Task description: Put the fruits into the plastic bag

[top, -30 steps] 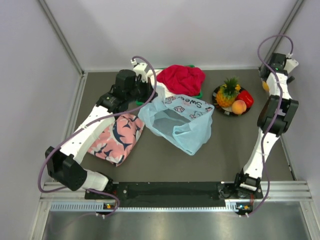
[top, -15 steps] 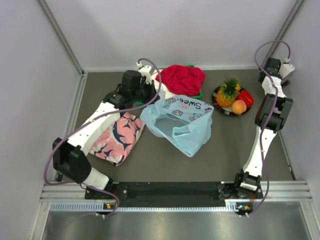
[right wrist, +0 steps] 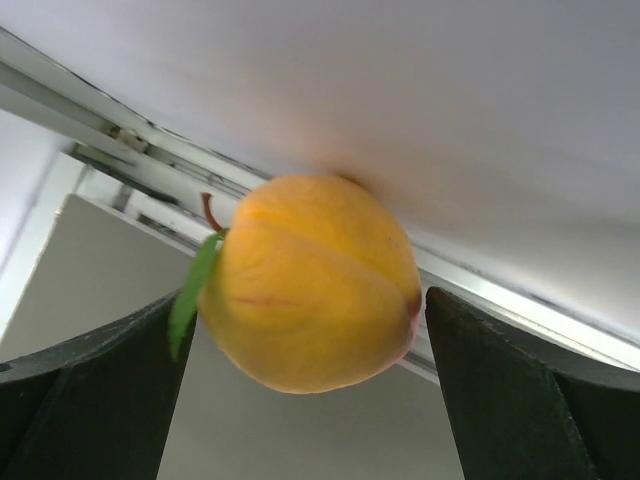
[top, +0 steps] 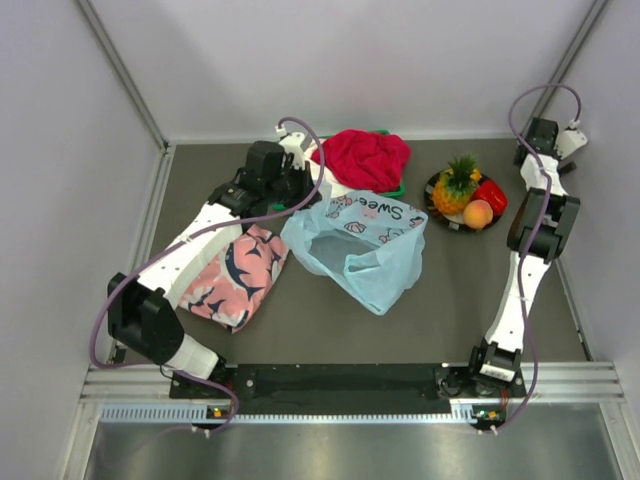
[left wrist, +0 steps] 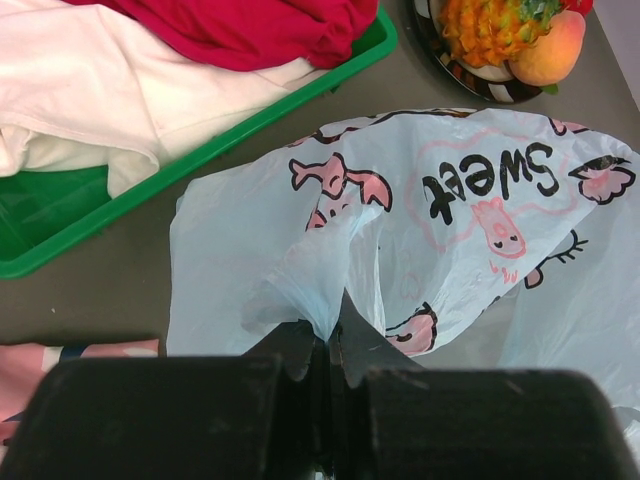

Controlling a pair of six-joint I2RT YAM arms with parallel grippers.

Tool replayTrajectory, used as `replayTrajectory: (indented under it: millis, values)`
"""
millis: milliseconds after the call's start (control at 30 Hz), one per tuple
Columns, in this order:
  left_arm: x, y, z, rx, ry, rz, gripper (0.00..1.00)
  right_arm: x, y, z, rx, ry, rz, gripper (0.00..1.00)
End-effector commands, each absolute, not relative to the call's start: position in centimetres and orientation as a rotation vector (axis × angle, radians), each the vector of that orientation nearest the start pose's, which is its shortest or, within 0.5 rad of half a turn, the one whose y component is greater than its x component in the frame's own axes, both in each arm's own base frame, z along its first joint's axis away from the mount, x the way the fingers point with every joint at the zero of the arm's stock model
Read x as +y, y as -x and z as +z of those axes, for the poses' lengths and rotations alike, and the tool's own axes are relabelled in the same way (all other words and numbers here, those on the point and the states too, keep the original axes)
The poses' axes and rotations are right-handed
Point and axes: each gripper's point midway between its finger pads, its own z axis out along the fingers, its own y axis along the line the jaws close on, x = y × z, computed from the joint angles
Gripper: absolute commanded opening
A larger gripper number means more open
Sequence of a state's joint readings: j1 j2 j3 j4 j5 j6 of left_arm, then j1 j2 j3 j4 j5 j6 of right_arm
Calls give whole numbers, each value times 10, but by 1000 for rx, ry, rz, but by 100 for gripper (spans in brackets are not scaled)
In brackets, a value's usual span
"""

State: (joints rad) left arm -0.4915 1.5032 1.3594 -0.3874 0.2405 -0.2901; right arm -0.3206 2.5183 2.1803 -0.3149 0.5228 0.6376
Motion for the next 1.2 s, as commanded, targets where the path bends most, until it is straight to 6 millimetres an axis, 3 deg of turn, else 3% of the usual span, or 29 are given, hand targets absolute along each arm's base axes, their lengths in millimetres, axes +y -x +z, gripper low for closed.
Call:
replayTrajectory:
  millis: [0, 200, 500, 700, 767, 933, 967, 1033, 1167]
  values:
    - [-261, -368, 255, 2088, -371, -744, 0, -277, -610, 90, 1671, -1267, -385, 95]
    - [-261, -368, 254, 2091, -372, -742, 0, -277, -616, 89, 1659, -1276, -362, 83]
    - [-260, -368, 255, 2088, -373, -734, 0, -277, -614, 87, 1658, -1277, -357, 49]
    - [-258, -368, 256, 2086, -370, -732, 0, -267, -609, 101, 1617, -1253, -293, 23]
    - [-259, -368, 257, 2083, -373, -735, 0, -265, -605, 102, 1605, -1242, -289, 22]
    - [-258, -366, 262, 2072, -374, -740, 0, -257, -599, 139, 1579, -1164, -302, 16]
    - [-258, -366, 264, 2066, -373, -742, 0, -257, -595, 135, 1580, -1164, -309, 15]
    - [-258, -365, 266, 2060, -371, -745, 0, -254, -589, 150, 1557, -1157, -303, 12]
    - [-258, -363, 271, 2049, -371, -748, 0, -250, -580, 159, 1533, -1152, -282, 12]
